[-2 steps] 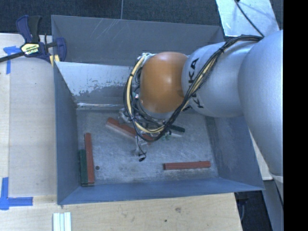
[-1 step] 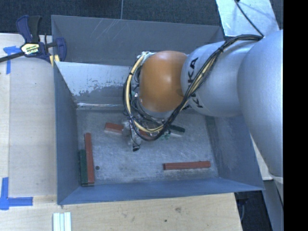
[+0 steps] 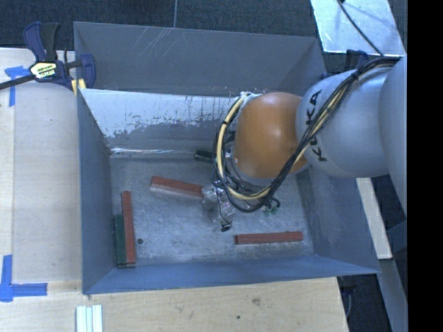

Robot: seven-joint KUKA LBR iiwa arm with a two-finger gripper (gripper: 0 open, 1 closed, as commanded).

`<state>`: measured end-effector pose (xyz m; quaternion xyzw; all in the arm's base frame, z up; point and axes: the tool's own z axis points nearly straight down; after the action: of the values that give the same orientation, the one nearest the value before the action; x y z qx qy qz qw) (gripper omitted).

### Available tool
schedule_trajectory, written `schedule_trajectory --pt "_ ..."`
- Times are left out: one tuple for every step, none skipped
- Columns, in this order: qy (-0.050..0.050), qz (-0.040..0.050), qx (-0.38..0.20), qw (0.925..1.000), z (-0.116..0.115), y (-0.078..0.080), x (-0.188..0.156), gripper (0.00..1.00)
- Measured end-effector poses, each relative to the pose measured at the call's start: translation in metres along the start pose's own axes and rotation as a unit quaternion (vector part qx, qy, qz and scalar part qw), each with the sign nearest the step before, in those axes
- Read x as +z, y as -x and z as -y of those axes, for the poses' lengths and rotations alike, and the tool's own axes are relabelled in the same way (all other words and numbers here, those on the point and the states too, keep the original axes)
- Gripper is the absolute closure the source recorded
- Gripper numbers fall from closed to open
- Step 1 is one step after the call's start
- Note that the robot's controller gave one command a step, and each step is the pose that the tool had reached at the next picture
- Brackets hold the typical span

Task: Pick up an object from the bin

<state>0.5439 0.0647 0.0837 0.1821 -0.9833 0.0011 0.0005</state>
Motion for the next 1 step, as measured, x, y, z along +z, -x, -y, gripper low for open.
schedule_trajectory --pt "0.001 0.0013 0.0 1.0 -0.0026 0.0017 -0.0004 0.0"
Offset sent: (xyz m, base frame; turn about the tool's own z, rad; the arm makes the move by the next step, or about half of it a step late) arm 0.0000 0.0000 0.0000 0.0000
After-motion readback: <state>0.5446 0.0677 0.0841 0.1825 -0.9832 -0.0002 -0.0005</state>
